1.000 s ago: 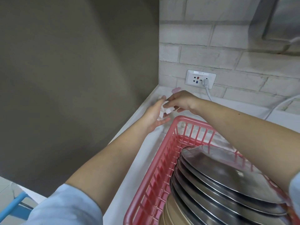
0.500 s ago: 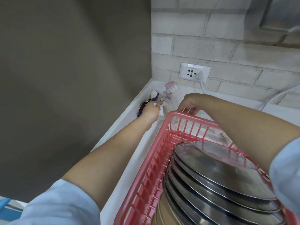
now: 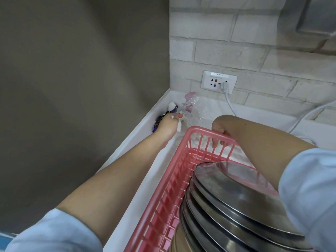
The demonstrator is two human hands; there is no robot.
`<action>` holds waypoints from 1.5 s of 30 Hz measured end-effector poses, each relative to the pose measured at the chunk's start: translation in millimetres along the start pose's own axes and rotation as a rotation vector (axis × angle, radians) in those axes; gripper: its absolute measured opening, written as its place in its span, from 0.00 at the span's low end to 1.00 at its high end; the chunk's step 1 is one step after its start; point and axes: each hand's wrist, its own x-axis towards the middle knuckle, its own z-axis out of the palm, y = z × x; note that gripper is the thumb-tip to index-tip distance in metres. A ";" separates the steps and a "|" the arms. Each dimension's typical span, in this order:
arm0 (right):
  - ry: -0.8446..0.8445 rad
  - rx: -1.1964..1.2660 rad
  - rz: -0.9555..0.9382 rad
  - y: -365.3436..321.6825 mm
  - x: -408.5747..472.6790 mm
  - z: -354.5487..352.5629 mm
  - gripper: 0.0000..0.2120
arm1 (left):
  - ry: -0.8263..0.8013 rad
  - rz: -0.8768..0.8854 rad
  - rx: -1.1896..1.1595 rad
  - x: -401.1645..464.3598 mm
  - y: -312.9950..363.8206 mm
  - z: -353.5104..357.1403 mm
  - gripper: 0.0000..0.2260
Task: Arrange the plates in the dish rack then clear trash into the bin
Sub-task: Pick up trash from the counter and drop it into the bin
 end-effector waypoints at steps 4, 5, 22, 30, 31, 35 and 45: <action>0.043 0.050 -0.043 4.6 6.9 3.3 0.05 | -0.005 0.001 -0.003 -1.3 -1.4 -1.2 0.14; 0.032 0.054 -0.050 4.5 6.1 2.9 0.07 | -0.004 0.002 0.002 -0.9 -3.0 -1.6 0.14; 0.340 0.406 -0.587 -43.6 -76.6 -29.7 0.03 | -0.128 0.136 0.266 -4.2 0.3 -26.7 0.18; 0.237 0.740 -0.825 -70.0 -117.1 1.7 0.09 | 0.022 0.042 -0.234 -62.0 -1.0 -63.5 0.15; 0.213 0.737 -0.839 -76.1 -123.2 8.7 0.09 | 0.022 0.021 -0.300 -71.4 -5.8 -70.6 0.17; 0.109 0.635 -0.874 -100.9 -158.5 40.7 0.04 | 0.025 -0.008 -0.511 -113.3 -23.8 -94.9 0.22; -0.098 0.290 -1.014 -144.7 -236.9 118.3 0.13 | 0.112 0.048 -0.519 -250.3 -69.5 -153.1 0.08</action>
